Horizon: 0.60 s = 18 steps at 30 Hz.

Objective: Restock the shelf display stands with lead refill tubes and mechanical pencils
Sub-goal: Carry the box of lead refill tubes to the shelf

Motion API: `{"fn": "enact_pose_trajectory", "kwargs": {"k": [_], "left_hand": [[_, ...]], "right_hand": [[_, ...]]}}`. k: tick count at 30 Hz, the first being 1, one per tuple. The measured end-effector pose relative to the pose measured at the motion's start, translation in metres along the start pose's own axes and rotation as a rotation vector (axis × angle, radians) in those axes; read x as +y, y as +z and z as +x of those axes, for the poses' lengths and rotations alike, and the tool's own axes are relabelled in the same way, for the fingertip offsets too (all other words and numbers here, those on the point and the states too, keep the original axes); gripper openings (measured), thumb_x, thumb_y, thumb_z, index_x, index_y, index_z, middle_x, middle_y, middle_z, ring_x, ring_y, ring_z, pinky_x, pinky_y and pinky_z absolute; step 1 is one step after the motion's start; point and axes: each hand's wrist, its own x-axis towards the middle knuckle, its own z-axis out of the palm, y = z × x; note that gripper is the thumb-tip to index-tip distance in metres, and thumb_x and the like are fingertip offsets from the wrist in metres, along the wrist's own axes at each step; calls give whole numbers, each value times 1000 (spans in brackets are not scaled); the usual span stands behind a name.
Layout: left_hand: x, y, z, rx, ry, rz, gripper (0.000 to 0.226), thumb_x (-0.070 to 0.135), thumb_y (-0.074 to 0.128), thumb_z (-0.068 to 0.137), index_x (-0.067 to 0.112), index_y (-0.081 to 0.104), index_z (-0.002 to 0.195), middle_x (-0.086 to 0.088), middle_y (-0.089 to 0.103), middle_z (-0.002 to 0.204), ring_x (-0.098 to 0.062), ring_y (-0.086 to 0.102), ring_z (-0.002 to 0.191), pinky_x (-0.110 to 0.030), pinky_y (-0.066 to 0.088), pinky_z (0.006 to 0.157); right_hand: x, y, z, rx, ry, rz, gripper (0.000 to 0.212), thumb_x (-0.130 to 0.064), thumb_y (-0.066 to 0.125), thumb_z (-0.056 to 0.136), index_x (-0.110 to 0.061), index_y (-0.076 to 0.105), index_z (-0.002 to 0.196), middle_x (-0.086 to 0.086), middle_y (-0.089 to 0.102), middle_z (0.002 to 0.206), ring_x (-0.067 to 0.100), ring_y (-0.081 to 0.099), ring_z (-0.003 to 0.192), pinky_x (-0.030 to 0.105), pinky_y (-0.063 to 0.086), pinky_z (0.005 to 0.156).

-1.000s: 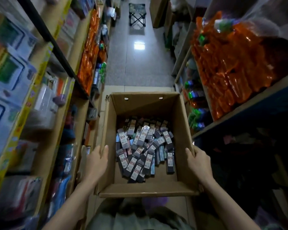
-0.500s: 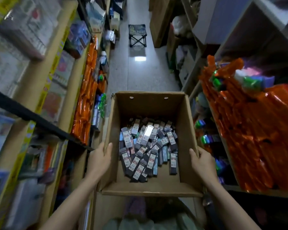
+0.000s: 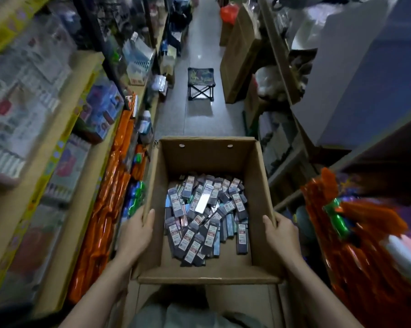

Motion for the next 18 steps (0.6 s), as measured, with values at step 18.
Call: {"fn": "enact_pose_trajectory", "kwargs": {"k": [18], "left_hand": [[218,17,439,-64,83,50,27,30,47,100,9,63,105,-4,65,83,-27,63,81,-30,41,67]], "right_hand": [[-230,11,391,82,152,86,24,-23,55,98,-9,69,112,10,69,91,29,64,91,31,48,77]]}}
